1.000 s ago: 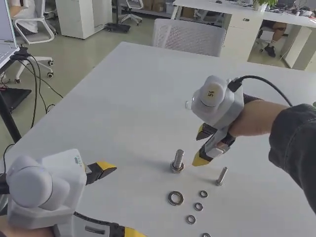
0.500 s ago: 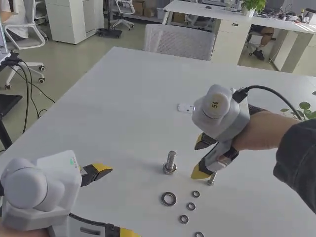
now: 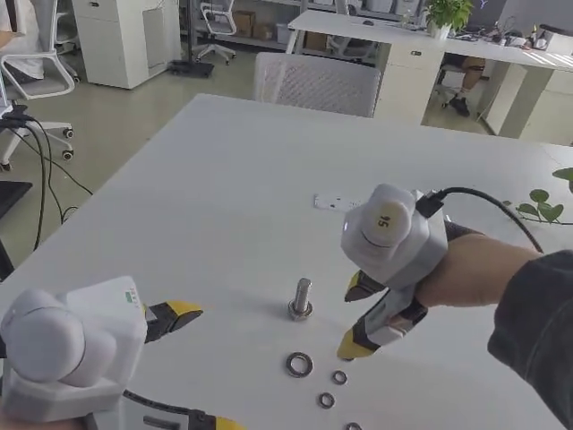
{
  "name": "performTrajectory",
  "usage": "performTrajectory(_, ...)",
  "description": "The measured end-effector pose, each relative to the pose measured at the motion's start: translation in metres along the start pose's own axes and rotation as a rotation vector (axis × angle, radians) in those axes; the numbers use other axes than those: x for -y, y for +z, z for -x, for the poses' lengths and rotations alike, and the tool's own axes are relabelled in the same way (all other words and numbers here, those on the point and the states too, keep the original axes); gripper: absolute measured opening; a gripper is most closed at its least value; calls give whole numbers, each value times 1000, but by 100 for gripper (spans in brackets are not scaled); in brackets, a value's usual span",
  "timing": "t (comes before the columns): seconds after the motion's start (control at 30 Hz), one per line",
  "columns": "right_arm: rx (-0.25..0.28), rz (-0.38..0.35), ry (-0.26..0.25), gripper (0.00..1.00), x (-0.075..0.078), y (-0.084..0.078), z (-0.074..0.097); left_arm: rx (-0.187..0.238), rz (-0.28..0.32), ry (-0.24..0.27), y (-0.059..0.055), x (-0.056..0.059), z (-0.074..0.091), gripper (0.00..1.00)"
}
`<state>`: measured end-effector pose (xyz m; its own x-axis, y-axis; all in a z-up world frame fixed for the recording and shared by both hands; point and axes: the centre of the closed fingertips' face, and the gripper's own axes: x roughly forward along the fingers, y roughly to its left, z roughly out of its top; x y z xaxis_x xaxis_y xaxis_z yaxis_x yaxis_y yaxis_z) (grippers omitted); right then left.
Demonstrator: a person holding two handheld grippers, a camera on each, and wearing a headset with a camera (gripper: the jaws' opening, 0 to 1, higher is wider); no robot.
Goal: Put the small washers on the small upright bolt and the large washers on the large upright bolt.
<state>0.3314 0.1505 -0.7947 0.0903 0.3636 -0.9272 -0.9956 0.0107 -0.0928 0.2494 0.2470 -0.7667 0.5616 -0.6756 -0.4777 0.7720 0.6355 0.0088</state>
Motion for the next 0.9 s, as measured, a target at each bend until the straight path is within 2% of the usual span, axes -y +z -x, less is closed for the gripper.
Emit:
performTrajectory(0.2, -3, 2, 30, 47, -11, 3, -13, 0, -1, -2, 0, 2, 1, 89)
performTrajectory(0.37, -8, -1, 55, 47, -13, 4, -28, -3, -2, -3, -1, 3, 1, 89)
performTrajectory(0.67, -26, -14, 75, 45, -9, 2, -56, -11, 8, 2, -5, 0, 3, 89)
performTrajectory(0.9, -29, -4, 80, 41, -6, 4, -72, -16, 22, 9, -9, -3, 4, 89)
